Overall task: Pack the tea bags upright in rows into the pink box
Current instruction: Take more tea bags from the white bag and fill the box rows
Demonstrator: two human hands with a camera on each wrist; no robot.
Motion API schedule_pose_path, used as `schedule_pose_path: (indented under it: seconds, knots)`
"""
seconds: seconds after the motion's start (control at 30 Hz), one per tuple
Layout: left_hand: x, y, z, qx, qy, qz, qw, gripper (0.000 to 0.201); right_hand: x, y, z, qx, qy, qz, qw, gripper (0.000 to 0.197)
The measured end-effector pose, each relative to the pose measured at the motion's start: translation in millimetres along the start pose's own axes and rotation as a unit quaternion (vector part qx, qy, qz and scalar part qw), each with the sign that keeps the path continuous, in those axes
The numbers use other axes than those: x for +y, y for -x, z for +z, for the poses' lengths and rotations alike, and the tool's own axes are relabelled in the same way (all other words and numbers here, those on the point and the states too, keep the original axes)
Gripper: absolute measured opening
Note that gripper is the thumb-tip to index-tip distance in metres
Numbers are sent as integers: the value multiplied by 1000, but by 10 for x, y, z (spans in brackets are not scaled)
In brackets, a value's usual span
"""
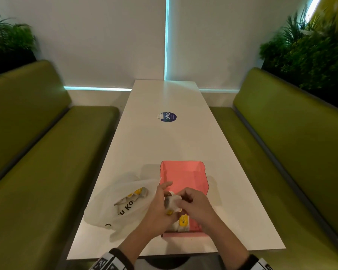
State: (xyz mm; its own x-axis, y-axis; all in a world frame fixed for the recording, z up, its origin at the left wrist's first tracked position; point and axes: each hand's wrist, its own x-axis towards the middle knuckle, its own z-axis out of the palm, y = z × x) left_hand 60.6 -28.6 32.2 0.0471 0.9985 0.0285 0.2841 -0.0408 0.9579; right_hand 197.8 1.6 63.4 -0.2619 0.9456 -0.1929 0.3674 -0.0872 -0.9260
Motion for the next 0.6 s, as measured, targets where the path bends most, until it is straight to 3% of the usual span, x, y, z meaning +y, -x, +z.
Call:
schedule_pose_path:
  seconds: [0.13,0.23,0.33,0.43,0.53,0.6]
  knots:
    - [15,24,-85,20,3,-14,1000,57,10,-14,-99,32,-47,39,998,21]
    - [-43,40,-112,46,-49,30,997,49,19,-18,-109,47,-59,33,997,26]
    - [-75,43,-77,67,-136,95,984,29,-28,19,-104,26,-60,23,998,19]
    - [-82,21,-46,101,-122,97,983,17,-103,64,-161,-20,-62,-9,998,7]
    - [-90,19,-51,84,-82,90,989,17,-94,55,-288,-58,23,-41,997,23]
    - [-95,34,-47,57,-75,91,991,14,-96,40,-340,-71,98,-54,991,18]
